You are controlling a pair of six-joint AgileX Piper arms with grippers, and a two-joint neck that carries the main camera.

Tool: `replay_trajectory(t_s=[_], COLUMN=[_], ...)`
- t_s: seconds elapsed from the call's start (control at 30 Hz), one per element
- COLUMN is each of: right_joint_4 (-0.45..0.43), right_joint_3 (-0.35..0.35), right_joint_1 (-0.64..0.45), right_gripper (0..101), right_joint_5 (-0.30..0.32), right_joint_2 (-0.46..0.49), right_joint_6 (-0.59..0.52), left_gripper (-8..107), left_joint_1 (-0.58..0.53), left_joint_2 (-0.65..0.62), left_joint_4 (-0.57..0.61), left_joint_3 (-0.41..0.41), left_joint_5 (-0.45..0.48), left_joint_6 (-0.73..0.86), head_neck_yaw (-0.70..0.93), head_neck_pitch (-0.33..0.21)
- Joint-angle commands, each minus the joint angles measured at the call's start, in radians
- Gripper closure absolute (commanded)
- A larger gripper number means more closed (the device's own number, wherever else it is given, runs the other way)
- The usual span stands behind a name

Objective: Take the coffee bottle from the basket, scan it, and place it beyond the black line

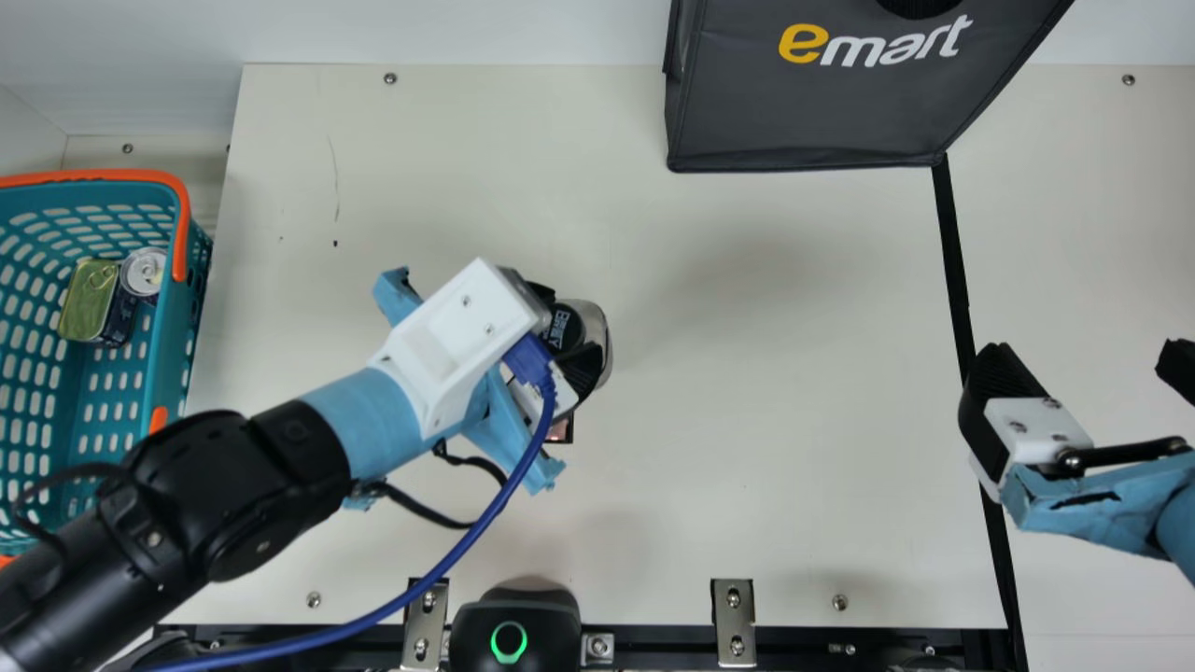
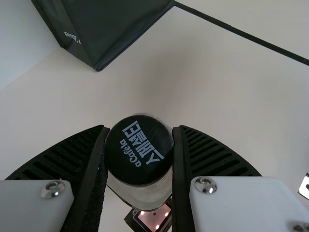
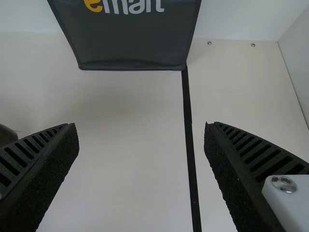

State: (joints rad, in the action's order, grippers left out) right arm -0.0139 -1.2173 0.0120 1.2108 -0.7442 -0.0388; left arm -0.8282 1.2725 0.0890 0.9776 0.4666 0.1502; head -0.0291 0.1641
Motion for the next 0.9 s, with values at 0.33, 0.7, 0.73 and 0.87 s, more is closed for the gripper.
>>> replay_trajectory(t_s=[0.33,0.7,0.73,0.87], right_joint_4=[0.000,0.000,0.000,0.000], right_joint_3=[0.000,0.000,0.000,0.000], right_joint_1=[0.000,0.000,0.000,0.000], right_gripper=[10,10,10,10], right_joint_5=[0.000,0.000,0.000,0.000], right_joint_2=[0.000,0.000,0.000,0.000], right_joint_6=[0.000,0.000,0.000,0.000], left_gripper=[89,89,89,89], left_joint_1=[0.070,0.076,0.074,0.071], left_joint_2=[0.085,0.136,0.140,0.154], left_joint_4=[0.106,0.140,0.141,0.150], left_joint_3=[0.088,0.135,0.136,0.139], left_joint_5=[0.026,0.022,0.019,0.010], left_joint_6=[0.097,0.129,0.131,0.142], head_neck_yaw=[0.002,0.002,0.002,0.002], head_neck_pitch=[-0.026,-0.026,-0.026,-0.026])
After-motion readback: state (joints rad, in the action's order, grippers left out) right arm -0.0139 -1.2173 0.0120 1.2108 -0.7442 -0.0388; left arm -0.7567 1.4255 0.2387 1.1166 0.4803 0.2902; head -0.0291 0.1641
